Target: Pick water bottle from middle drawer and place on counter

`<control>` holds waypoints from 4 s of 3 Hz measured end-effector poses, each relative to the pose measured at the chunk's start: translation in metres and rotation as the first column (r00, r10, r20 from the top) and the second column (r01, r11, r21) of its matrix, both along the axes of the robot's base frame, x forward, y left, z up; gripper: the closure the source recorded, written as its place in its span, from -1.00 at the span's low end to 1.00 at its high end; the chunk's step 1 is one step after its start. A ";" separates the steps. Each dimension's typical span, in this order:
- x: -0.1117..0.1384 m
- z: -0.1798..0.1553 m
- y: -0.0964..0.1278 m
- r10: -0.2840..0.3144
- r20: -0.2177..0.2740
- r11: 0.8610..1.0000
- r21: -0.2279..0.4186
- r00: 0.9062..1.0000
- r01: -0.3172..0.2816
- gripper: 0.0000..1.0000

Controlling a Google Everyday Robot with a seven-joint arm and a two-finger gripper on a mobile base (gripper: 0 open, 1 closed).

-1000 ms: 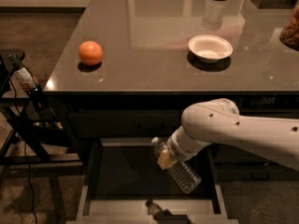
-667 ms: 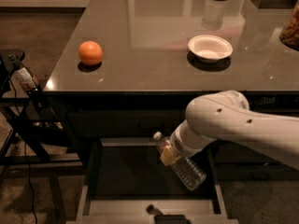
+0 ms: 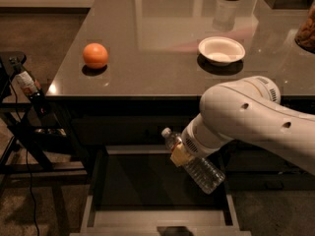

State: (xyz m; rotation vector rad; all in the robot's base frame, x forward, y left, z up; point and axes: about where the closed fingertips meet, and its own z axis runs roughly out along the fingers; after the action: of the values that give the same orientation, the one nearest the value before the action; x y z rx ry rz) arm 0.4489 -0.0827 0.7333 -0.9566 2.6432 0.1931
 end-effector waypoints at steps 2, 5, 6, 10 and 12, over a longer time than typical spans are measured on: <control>0.004 0.033 -0.007 -0.001 0.053 1.000 0.001 0.999 0.001 1.00; 0.026 0.111 -0.027 -0.028 0.170 0.999 -0.025 0.985 0.033 1.00; 0.038 0.121 -0.024 -0.016 0.190 1.000 -0.022 0.982 0.021 1.00; 0.122 0.199 0.006 0.094 0.263 0.996 -0.033 0.960 -0.089 1.00; 0.184 0.220 0.027 0.167 0.259 0.986 -0.056 0.951 -0.158 1.00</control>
Offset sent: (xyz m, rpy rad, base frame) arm 0.0105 -0.0177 0.0775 0.0051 -0.1243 -0.0055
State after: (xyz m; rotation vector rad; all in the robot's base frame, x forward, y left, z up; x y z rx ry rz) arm 0.6333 -0.0558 0.9530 -1.1282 2.3345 0.0534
